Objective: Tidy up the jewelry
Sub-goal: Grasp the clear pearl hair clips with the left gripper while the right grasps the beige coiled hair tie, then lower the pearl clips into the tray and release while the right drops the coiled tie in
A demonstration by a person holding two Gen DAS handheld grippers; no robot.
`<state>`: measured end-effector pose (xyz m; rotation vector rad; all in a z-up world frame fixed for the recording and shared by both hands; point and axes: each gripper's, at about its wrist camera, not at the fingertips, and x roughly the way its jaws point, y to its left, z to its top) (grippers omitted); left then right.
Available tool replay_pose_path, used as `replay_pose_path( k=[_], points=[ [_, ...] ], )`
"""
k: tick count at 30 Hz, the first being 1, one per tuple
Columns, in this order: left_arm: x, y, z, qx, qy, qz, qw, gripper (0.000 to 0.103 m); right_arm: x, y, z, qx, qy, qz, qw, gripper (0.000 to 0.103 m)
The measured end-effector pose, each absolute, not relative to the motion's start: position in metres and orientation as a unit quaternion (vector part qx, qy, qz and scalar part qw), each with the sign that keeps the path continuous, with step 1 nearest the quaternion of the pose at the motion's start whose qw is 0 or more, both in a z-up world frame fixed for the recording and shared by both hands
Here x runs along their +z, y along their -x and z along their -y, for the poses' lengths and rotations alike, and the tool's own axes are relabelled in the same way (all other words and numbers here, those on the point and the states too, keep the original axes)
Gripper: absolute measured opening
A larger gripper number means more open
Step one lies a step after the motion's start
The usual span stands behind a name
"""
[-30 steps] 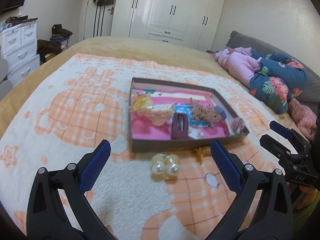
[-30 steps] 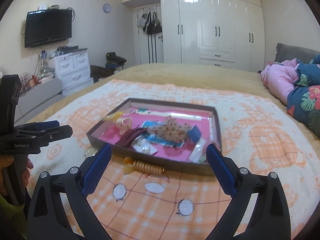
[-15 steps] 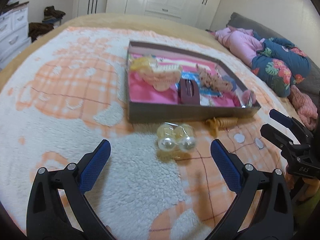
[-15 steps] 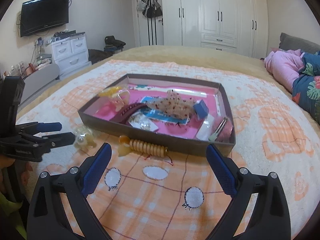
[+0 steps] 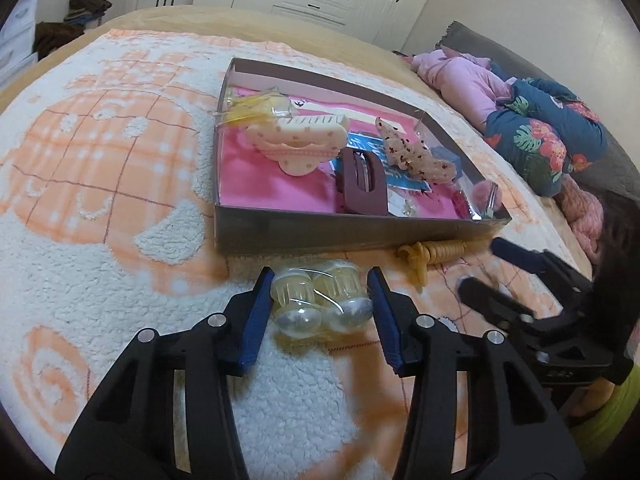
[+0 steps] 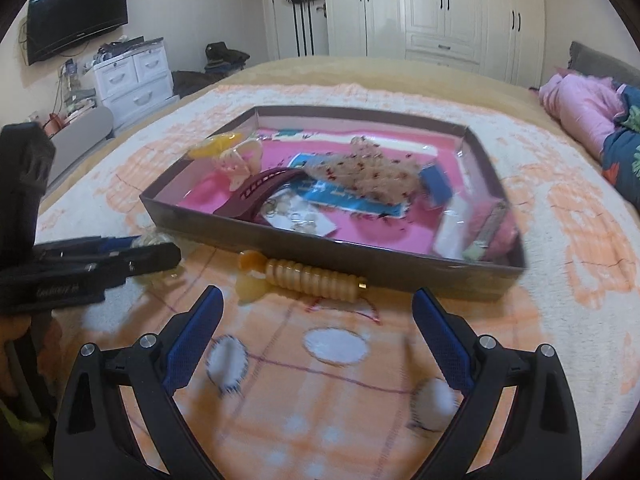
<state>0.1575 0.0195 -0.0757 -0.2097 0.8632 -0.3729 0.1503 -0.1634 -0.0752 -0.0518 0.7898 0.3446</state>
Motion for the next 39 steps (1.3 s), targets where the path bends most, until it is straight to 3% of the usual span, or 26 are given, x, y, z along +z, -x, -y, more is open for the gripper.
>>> replay_pose_path(
  k=[8,10,13,25,39],
  points=[
    [-0.069,-0.146,-0.032,-0.182,0.12,-0.405,0.888,0.039,-0.091,-0.174,0.148,0.118,-0.004,-0.433,0.893,0.09],
    [-0.068,-0.144,-0.033,-0.183,0.123,-0.403,0.888,0.039,-0.093,-0.177,0.147,0.105,-0.01,-0.438,0.893,0.078],
    [-0.068,-0.144,-0.033,-0.182,0.123,-0.403,0.888,0.039,-0.093,-0.176,0.146,0.101,-0.008,-0.436,0.894,0.07],
    [-0.056,-0.134,-0.029,-0.184,0.116,-0.39,0.895,0.039,-0.074,-0.14,0.176,0.167,-0.047,-0.401,0.9,0.069],
    [-0.027,-0.141,-0.004,-0.204,0.101,-0.363,0.903,0.039,-0.028,-0.111,0.236,0.123,-0.005,-0.315,0.941,0.069]
  ],
)
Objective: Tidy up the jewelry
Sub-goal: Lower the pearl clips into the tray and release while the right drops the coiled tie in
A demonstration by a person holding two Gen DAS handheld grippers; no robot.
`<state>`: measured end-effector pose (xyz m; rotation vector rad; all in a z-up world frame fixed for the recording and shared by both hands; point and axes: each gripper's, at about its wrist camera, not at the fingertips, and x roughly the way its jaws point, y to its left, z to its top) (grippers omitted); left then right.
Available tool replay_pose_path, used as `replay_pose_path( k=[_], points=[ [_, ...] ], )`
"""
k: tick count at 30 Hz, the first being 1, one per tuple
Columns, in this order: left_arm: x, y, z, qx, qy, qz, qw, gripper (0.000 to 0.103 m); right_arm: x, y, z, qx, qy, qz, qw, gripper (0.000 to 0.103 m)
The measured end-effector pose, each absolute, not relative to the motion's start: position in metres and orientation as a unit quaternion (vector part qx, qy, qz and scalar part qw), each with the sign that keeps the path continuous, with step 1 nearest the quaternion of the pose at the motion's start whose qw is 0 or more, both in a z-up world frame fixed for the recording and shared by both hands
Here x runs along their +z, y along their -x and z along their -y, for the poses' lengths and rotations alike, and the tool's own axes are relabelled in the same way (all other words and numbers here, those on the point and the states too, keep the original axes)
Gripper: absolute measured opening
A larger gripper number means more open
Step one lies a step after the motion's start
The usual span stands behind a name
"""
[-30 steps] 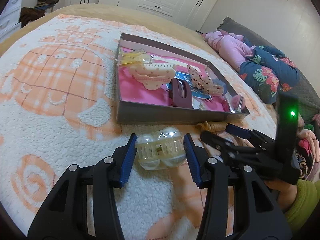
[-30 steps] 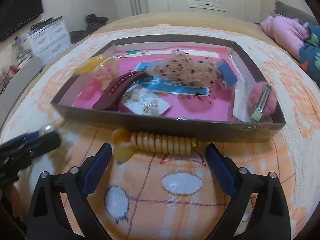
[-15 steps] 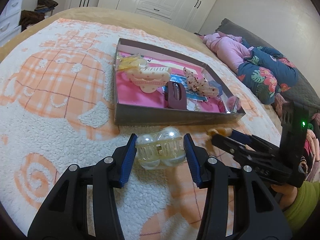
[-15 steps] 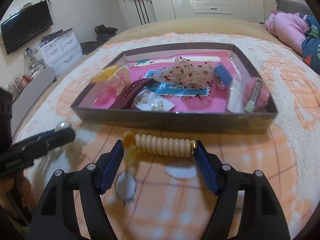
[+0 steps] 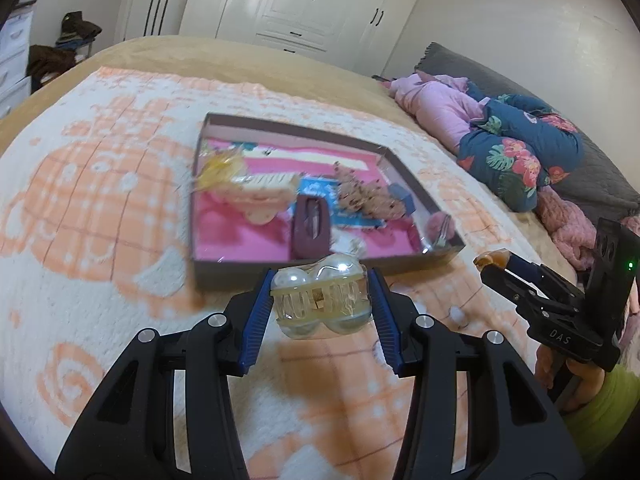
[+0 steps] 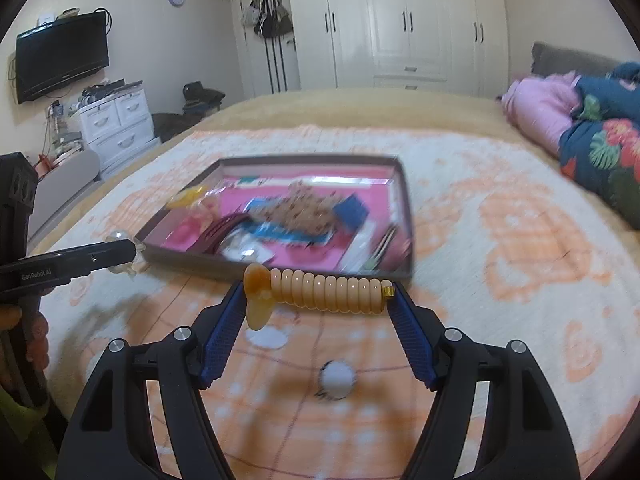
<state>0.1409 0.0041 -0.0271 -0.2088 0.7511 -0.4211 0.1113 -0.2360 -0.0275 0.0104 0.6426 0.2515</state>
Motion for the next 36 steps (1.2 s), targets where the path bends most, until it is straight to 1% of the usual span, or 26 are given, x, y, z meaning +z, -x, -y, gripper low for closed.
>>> replay_pose_path(
  k=[10,21,29,36],
  points=[
    [-0.002,-0.161,0.026,-0.222,0.079,-0.334,0.913,0.039,-0.004,-0.125,0.253,0.104,-0.012,-0.28,0.954,0.069],
    [0.005,-0.194,0.045,-0.225,0.067,-0.324,0.916,0.039,0.008,-0.151,0.253,0.093,-0.002,-0.26,0.961,0.069],
    [0.0,-0.228,0.053,-0.217,0.059,-0.337,0.914,0.039,-0.004,-0.174,0.242,0.095,0.02,-0.275,0.957,0.07],
    [-0.015,-0.252,0.059,-0.212,0.05,-0.36,0.907,0.039,-0.033,-0.193,0.22,0.115,0.041,-0.314,0.942,0.07]
  ],
)
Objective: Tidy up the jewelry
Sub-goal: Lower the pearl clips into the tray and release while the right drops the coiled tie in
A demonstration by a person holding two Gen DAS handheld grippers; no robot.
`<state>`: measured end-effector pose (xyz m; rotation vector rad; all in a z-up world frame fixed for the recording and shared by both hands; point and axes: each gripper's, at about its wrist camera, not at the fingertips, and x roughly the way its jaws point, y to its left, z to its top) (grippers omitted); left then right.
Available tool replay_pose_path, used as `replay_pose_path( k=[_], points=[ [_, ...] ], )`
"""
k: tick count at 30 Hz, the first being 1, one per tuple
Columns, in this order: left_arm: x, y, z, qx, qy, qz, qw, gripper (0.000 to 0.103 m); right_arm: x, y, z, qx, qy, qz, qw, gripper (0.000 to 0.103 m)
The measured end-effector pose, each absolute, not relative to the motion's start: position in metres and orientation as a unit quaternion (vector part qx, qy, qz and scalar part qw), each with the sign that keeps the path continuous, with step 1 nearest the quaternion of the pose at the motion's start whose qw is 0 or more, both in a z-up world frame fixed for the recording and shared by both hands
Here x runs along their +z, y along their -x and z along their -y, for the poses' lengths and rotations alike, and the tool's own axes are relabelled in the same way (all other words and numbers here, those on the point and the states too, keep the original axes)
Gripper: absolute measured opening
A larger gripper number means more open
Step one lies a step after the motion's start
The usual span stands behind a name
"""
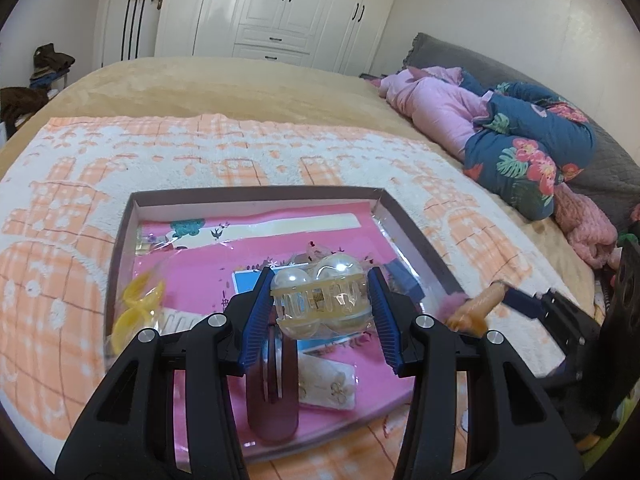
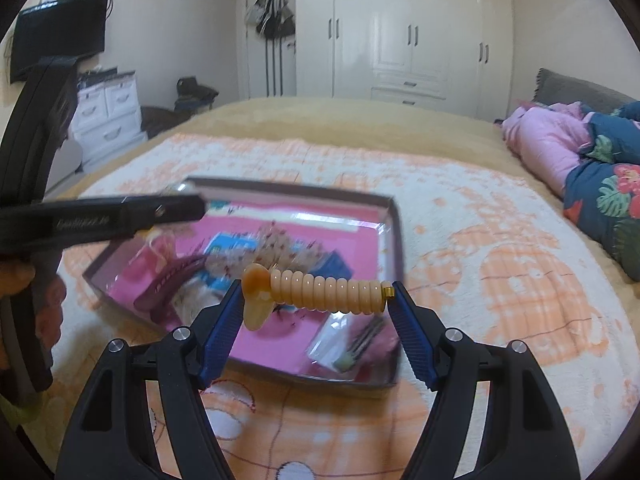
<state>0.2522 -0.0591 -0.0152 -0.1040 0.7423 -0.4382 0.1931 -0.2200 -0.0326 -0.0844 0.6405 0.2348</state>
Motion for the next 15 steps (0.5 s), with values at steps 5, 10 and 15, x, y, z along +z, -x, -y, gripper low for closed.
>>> replay_pose_path(
  k=[5,10,15],
  points=[
    [-0.024,-0.263,0.062,-0.21,0.045,-0.373,0.903,0.039,-0.05,-0.196,0.203,0.13,0.049,-0.331,0.933,0.07],
    [-0.031,-0.267,0.065,-0.21,0.043,-0.382,0.899,0.039,-0.059,-0.198,0.19,0.14,0.057,-0.344,0.927,0.071],
    [-0.038,-0.269,0.068,-0.211,0.044,-0.391,0.895,0.039,-0.062,-0.2,0.19,0.154,0.038,-0.358,0.92,0.071]
  ],
)
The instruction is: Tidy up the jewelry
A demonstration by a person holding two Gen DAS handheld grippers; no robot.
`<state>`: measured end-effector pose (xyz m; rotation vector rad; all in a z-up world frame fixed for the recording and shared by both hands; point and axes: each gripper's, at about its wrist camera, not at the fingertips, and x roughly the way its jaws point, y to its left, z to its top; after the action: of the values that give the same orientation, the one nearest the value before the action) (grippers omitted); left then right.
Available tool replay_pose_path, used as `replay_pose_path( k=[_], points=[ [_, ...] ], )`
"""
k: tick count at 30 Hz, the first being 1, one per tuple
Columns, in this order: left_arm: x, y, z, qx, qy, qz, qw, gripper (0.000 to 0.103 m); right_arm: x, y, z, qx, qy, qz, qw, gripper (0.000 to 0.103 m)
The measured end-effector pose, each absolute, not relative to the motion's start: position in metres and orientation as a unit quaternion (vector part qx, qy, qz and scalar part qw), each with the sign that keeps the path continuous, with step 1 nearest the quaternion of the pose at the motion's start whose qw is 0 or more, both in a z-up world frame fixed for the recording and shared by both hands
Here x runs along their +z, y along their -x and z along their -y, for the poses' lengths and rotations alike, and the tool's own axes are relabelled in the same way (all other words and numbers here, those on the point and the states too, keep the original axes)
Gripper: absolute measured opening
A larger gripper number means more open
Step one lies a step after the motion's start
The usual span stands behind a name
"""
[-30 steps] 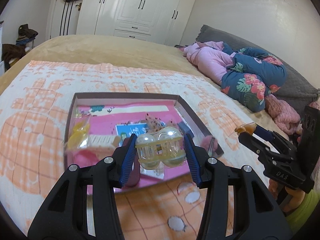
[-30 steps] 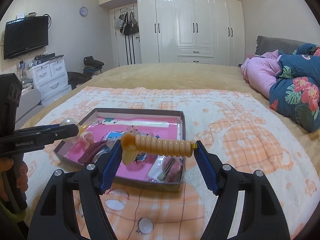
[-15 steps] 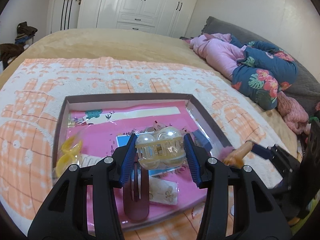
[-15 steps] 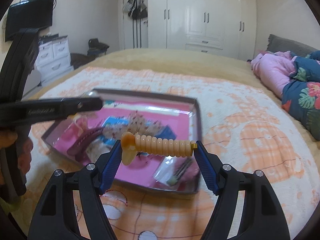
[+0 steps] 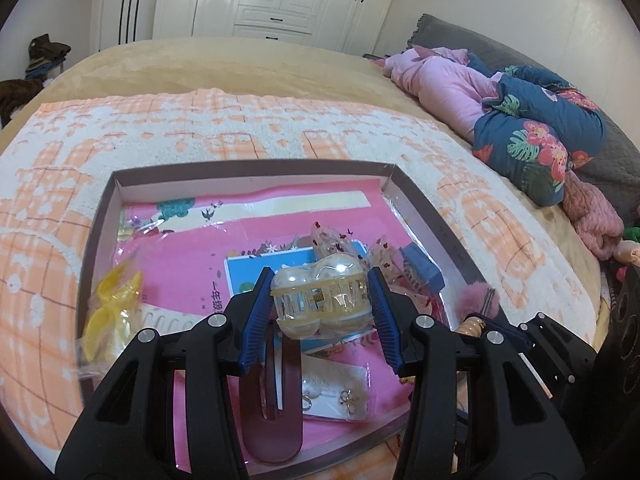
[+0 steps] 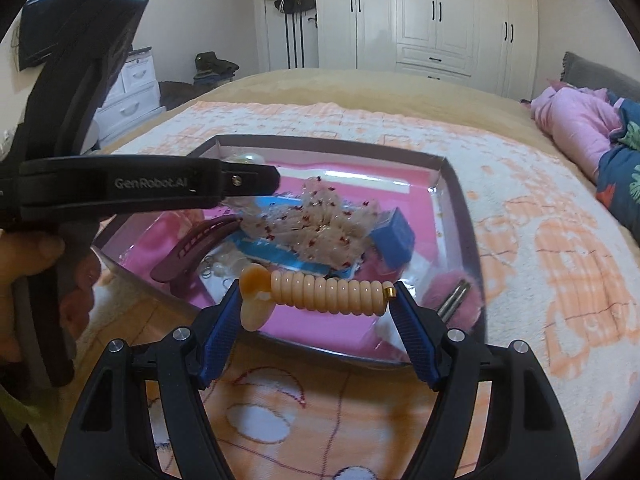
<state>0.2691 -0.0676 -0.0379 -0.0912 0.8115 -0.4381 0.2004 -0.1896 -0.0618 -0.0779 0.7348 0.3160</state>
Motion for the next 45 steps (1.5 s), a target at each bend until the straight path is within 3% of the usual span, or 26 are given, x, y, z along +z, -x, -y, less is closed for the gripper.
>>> replay_pose_path(
  k=[8,28,40,45],
  points=[
    [-0.04,-0.268,0.068,-0.208,0.044,-0.397,0.893,0.04,-0.059,-0.194,0.193,0.157,0.024,-0.357,0.921,0.079],
    [0.018,-0.197,0.043,-0.194,0.062,-0.325,0.923,0.071,-0.001,-0.122,0.225,0.129,0.019,-0.266,0.955,0.091],
    [0.026,-0.144,0.029,-0.185,0.066,-0.304,0.932,0.089,0.018,-0.098,0.233,0.119,0.014,-0.239,0.964,0.095],
    [0.025,-0.125,0.024,-0.173,0.064,-0.296,0.937,0.092,0.022,-0.088,0.233,0.119,0.015,-0.228,0.966,0.096]
  ],
)
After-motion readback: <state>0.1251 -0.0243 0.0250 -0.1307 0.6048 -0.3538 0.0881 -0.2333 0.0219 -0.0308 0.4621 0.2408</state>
